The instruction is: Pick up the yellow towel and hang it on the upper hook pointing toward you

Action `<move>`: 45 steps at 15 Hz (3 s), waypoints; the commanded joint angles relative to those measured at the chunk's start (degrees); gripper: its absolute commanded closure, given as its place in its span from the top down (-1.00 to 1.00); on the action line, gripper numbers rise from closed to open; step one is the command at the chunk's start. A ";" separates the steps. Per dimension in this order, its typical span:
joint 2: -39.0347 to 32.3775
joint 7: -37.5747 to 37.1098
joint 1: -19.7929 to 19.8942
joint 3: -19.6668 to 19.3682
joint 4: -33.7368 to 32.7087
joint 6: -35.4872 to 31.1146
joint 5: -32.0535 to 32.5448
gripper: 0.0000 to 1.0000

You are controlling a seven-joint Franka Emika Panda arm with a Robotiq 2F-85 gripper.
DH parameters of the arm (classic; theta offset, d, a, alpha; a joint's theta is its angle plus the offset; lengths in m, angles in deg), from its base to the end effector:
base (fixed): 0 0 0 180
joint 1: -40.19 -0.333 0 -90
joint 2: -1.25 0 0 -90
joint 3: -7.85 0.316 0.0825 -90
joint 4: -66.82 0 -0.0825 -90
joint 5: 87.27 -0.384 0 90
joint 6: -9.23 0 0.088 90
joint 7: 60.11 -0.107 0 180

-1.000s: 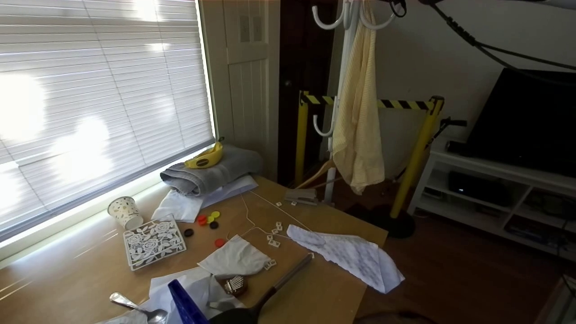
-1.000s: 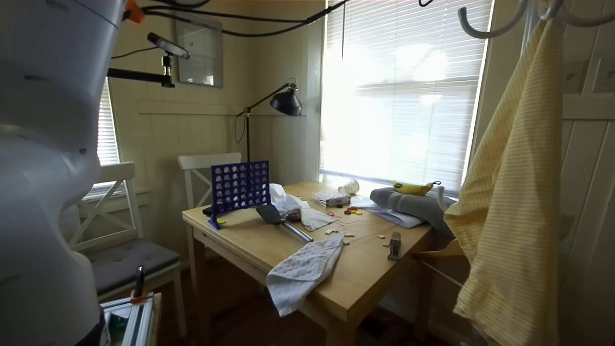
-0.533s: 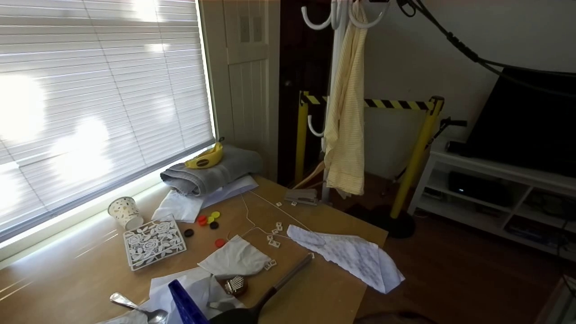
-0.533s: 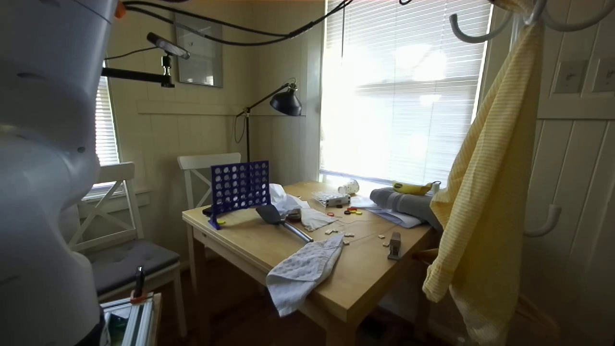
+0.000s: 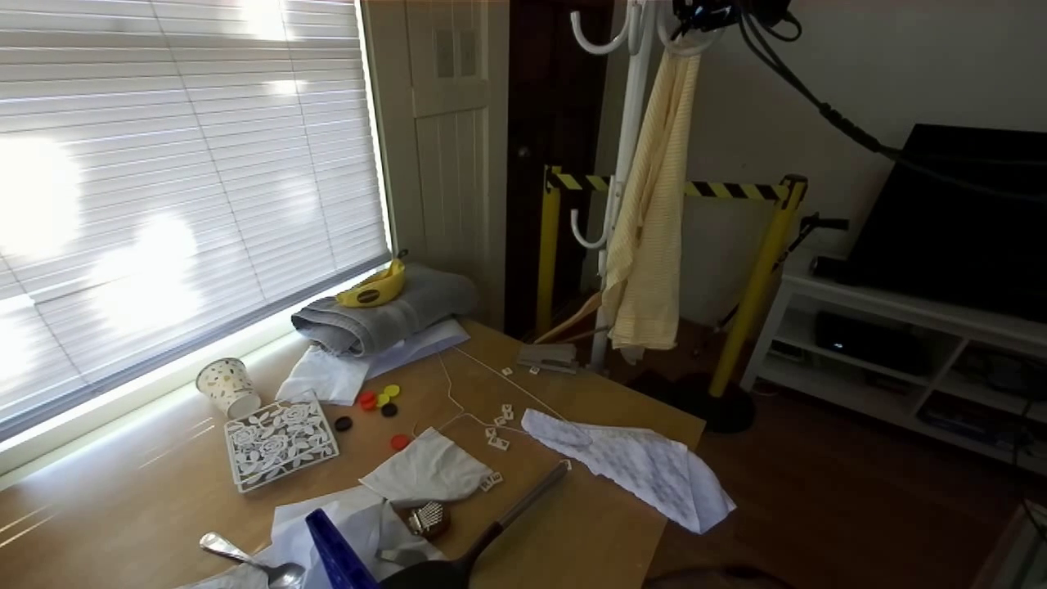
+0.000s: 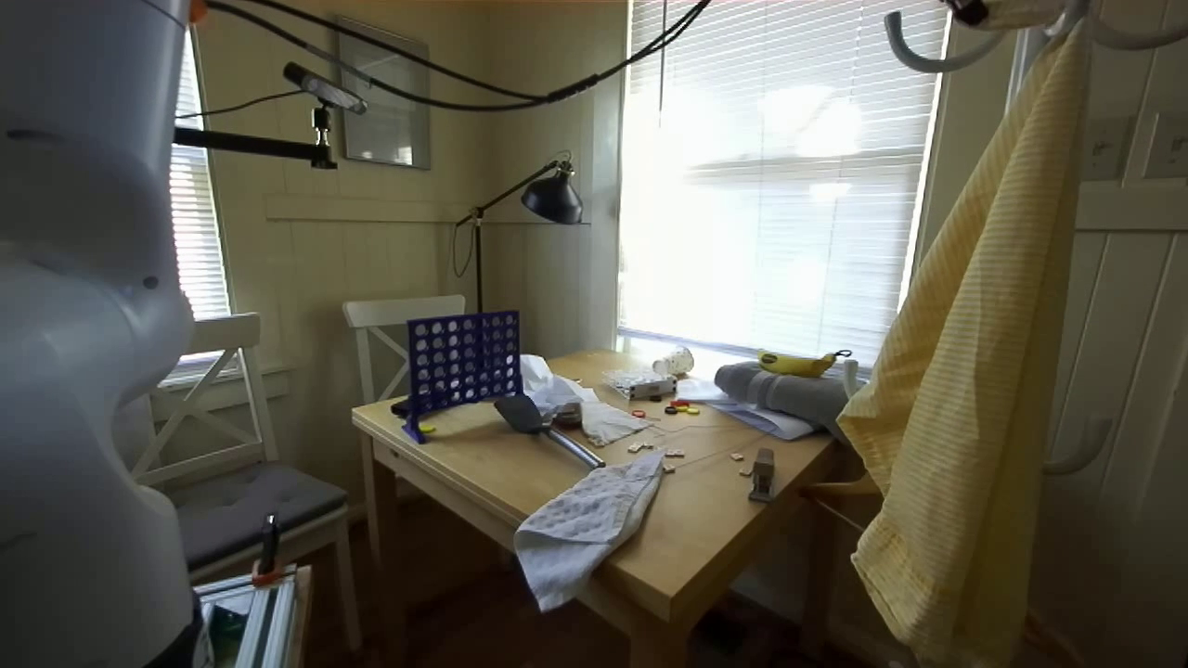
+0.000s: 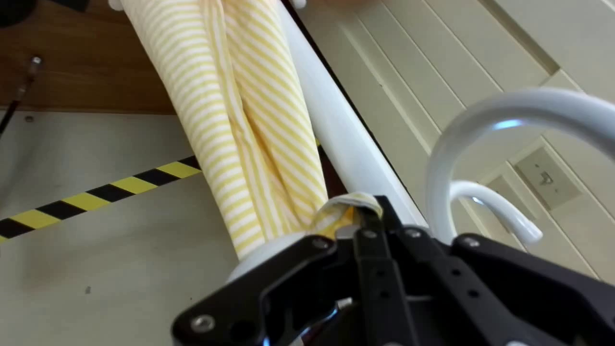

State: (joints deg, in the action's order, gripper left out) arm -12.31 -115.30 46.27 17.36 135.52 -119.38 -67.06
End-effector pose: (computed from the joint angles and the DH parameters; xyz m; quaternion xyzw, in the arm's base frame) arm 0.6607 0.0106 0.7473 -0.8327 0.3630 -0.4142 0.0576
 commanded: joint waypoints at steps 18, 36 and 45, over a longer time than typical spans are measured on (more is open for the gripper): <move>-0.50 19.52 1.47 1.47 10.57 -3.74 -3.24 -0.96; 1.29 40.68 -7.77 -2.05 27.86 0.98 -19.93 -0.99; 1.32 46.78 -8.46 -3.10 29.81 12.41 -24.47 -0.46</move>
State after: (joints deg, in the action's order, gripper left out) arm -11.99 -68.65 38.95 15.80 163.15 -111.09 -89.95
